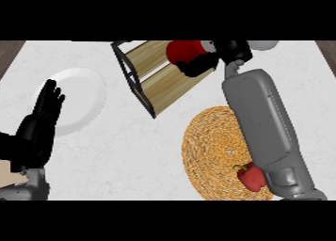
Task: Pick the can from the placemat and place it in the tiered shelf
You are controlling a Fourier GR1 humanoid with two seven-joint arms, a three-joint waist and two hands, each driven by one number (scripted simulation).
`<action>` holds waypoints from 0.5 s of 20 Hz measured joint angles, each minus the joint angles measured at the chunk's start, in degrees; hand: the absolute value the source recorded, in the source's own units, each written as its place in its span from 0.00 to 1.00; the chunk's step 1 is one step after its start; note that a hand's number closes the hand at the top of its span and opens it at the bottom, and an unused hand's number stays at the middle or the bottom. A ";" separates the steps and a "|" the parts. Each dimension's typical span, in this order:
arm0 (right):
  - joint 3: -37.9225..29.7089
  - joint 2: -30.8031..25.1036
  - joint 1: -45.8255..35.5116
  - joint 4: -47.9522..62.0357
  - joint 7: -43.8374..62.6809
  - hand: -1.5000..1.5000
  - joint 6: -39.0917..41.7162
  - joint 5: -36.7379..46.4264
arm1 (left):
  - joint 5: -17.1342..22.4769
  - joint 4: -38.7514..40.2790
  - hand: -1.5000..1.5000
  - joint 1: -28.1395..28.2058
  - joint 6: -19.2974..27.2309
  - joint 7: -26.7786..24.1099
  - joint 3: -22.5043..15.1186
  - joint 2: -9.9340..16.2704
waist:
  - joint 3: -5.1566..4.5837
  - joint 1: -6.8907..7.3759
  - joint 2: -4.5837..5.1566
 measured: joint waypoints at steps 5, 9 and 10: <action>0.02 0.15 -5.23 12.30 -4.99 1.00 -6.32 0.51 | -0.53 0.36 0.50 0.08 -0.11 -0.62 -0.07 -0.71 | 0.00 0.17 0.04; -2.80 0.13 -8.46 19.39 -6.57 0.00 -10.18 -2.67 | -0.49 1.20 0.50 -0.76 -0.47 -1.02 -0.06 -1.10 | 0.02 0.57 0.07; -3.55 0.05 -9.22 21.23 -7.24 0.00 -10.50 -3.44 | -0.37 1.08 0.50 -0.74 -0.70 -0.81 0.10 -0.92 | 0.02 0.59 -0.01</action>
